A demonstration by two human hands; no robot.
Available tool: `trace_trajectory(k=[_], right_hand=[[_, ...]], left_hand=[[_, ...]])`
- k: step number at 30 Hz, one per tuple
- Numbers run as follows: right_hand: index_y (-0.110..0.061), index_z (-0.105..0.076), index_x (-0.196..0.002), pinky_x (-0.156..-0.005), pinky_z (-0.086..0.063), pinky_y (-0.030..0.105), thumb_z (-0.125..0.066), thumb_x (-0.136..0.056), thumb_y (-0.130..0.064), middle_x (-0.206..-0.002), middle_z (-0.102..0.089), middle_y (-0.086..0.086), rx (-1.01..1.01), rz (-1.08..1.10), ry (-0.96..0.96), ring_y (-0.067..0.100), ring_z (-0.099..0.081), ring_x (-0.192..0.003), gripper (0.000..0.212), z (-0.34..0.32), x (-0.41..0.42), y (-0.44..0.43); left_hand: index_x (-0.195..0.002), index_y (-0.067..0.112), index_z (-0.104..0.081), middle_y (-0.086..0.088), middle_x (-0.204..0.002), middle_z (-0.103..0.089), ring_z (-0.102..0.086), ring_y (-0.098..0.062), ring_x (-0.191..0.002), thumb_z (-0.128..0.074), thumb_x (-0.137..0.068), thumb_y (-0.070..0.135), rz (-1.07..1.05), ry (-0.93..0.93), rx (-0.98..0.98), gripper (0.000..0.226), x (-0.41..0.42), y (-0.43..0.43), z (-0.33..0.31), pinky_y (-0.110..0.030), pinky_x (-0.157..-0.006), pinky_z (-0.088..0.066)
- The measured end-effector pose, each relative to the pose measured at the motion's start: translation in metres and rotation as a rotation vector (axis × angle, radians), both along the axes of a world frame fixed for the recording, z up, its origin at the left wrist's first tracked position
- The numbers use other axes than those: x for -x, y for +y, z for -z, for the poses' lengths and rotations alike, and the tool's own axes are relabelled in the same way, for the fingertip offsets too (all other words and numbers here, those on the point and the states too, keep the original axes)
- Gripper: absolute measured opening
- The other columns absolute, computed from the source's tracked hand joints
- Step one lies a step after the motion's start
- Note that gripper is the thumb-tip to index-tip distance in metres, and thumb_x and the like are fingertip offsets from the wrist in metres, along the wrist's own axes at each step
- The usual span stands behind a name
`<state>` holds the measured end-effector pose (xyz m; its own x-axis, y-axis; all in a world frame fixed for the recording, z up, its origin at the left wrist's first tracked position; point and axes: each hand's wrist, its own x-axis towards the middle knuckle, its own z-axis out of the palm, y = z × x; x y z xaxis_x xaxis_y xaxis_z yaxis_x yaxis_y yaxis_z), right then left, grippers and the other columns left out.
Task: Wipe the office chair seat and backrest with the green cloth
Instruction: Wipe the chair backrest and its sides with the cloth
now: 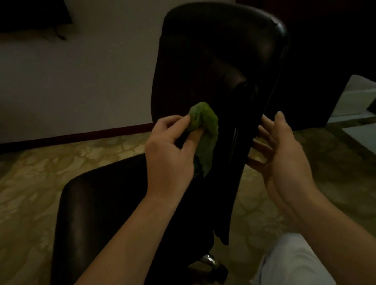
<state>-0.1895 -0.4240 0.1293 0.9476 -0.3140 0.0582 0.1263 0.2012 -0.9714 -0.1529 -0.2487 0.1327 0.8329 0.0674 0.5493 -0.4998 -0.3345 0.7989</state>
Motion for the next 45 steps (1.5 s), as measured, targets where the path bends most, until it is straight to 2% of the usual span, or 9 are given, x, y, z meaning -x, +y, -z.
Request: trace_trajectory(k=[3, 9, 24, 33, 36, 38, 41, 43, 45], right_hand=[[-0.035, -0.062, -0.127, -0.104, -0.046, 0.048, -0.033, -0.097, -0.061, -0.124, -0.066, -0.013, -0.036, -0.021, 0.009, 0.011, -0.062, -0.117, 0.049, -0.007, 0.002, 0.000], [-0.031, -0.062, -0.127, -0.104, -0.046, 0.047, -0.032, -0.099, -0.058, -0.118, -0.069, -0.012, -0.049, -0.007, 0.018, 0.012, -0.062, -0.115, 0.048, -0.011, 0.008, 0.004], [-0.038, -0.064, -0.122, -0.105, -0.045, 0.047, -0.036, -0.101, -0.052, -0.116, -0.069, -0.016, -0.029, 0.007, 0.031, 0.010, -0.061, -0.115, 0.039, -0.009, 0.005, 0.006], [-0.035, -0.061, -0.126, -0.103, -0.045, 0.044, -0.037, -0.101, -0.050, -0.118, -0.065, -0.014, -0.015, 0.040, 0.027, 0.012, -0.058, -0.115, 0.038, -0.012, 0.007, 0.012], [-0.033, -0.063, -0.124, -0.105, -0.044, 0.050, -0.038, -0.101, -0.050, -0.119, -0.066, -0.010, -0.012, 0.032, 0.038, 0.014, -0.060, -0.115, 0.039, -0.013, 0.006, 0.009], [-0.034, -0.065, -0.120, -0.104, -0.045, 0.050, -0.037, -0.102, -0.048, -0.117, -0.068, -0.011, 0.002, -0.001, 0.024, 0.014, -0.061, -0.114, 0.036, -0.012, 0.007, 0.007], [-0.038, -0.066, -0.120, -0.105, -0.046, 0.050, -0.038, -0.102, -0.046, -0.115, -0.070, -0.016, 0.010, -0.010, 0.017, 0.012, -0.062, -0.115, 0.034, -0.007, 0.007, 0.004], [-0.038, -0.063, -0.125, -0.105, -0.045, 0.050, -0.036, -0.103, -0.047, -0.118, -0.068, -0.017, 0.025, -0.016, 0.012, 0.012, -0.060, -0.118, 0.036, -0.003, 0.007, 0.004], [-0.037, -0.062, -0.125, -0.106, -0.044, 0.050, -0.035, -0.103, -0.046, -0.120, -0.067, -0.016, 0.025, -0.024, 0.006, 0.012, -0.059, -0.119, 0.036, 0.000, 0.008, 0.006]], left_hand=[[-0.123, 0.013, -0.069, 0.006, -0.111, -0.060, -0.058, 0.002, -0.099, -0.071, -0.092, 0.017, 0.003, -0.160, -0.128, 0.032, 0.001, -0.016, -0.015, -0.011, -0.086, -0.051], [-0.125, 0.012, -0.068, -0.004, -0.123, -0.059, -0.059, -0.014, -0.108, -0.064, -0.096, 0.018, 0.054, -0.235, -0.390, 0.030, -0.001, -0.045, -0.003, -0.030, -0.091, -0.056], [-0.116, 0.013, -0.069, -0.006, -0.116, -0.060, -0.061, -0.017, -0.097, -0.050, -0.096, 0.030, -0.015, -0.201, -0.552, 0.032, 0.009, -0.051, 0.014, -0.028, -0.079, -0.057], [-0.106, 0.011, -0.071, -0.008, -0.115, -0.061, -0.062, -0.020, -0.087, -0.064, -0.097, 0.023, 0.006, -0.189, -0.736, 0.017, 0.011, -0.041, 0.052, -0.033, -0.068, -0.058], [-0.113, 0.016, -0.071, -0.003, -0.119, -0.060, -0.061, -0.017, -0.096, -0.063, -0.097, 0.021, 0.031, -0.123, -0.671, 0.018, 0.015, -0.039, 0.039, -0.032, -0.081, -0.059], [-0.125, 0.021, -0.067, 0.006, -0.124, -0.057, -0.057, -0.005, -0.107, -0.059, -0.098, 0.016, 0.020, 0.026, -0.436, 0.029, 0.015, -0.028, 0.021, -0.025, -0.096, -0.053], [-0.130, 0.022, -0.064, 0.014, -0.113, -0.057, -0.057, 0.004, -0.103, -0.058, -0.099, 0.013, -0.022, 0.091, -0.106, 0.033, 0.015, -0.012, -0.002, -0.011, -0.090, -0.051], [-0.129, 0.019, -0.065, 0.012, -0.112, -0.058, -0.058, 0.003, -0.103, -0.060, -0.098, 0.012, 0.015, 0.021, -0.104, 0.032, 0.018, -0.014, -0.010, -0.008, -0.088, -0.049], [-0.129, 0.018, -0.065, 0.008, -0.118, -0.058, -0.057, 0.000, -0.105, -0.061, -0.097, 0.012, 0.056, -0.036, -0.246, 0.033, 0.021, -0.025, -0.008, -0.010, -0.092, -0.048]])
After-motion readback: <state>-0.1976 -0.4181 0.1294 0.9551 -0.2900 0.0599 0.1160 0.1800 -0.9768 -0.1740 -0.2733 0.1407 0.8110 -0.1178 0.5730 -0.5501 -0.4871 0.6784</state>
